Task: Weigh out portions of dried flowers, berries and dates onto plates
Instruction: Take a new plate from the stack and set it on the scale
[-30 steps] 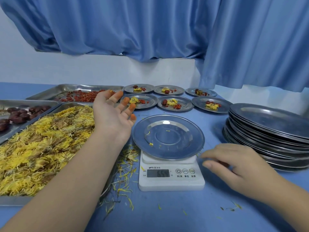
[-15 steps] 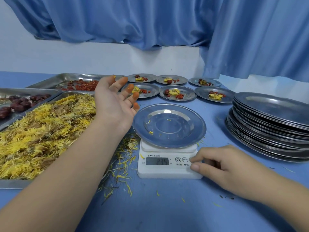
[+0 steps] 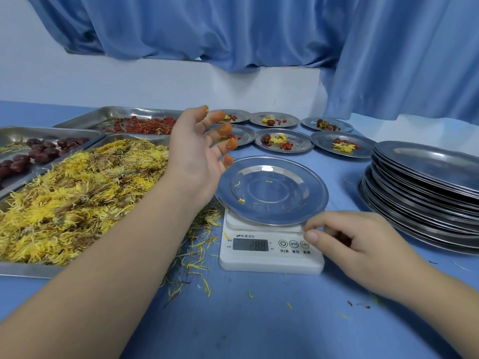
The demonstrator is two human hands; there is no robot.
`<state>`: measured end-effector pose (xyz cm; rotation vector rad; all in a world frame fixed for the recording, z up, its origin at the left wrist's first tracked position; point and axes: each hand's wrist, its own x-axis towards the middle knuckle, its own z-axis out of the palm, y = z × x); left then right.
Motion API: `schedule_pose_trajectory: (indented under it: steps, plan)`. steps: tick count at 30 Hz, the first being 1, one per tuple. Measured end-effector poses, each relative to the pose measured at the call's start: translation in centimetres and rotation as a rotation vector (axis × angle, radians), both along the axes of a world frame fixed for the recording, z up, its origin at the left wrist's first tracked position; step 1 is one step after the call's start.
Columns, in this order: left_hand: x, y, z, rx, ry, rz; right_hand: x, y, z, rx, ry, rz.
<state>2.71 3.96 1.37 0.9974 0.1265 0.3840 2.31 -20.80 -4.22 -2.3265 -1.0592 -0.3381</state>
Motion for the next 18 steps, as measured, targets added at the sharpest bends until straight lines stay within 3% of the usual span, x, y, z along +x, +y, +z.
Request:
schedule_pose_trajectory:
  steps: [9, 15, 18]
  plan:
    - [-0.6, -1.0, 0.1, 0.164, -0.067, -0.033, 0.7, -0.1, -0.1, 0.138, -0.078, -0.046]
    - [-1.8, -1.8, 1.1, 0.487, -0.094, -0.048, 0.3, 0.9, 0.4, 0.272, -0.234, -0.098]
    - [-2.7, -1.7, 0.8, 0.524, -0.054, -0.083, 0.1, 2.5, 1.7, 0.337, -0.316, -0.11]
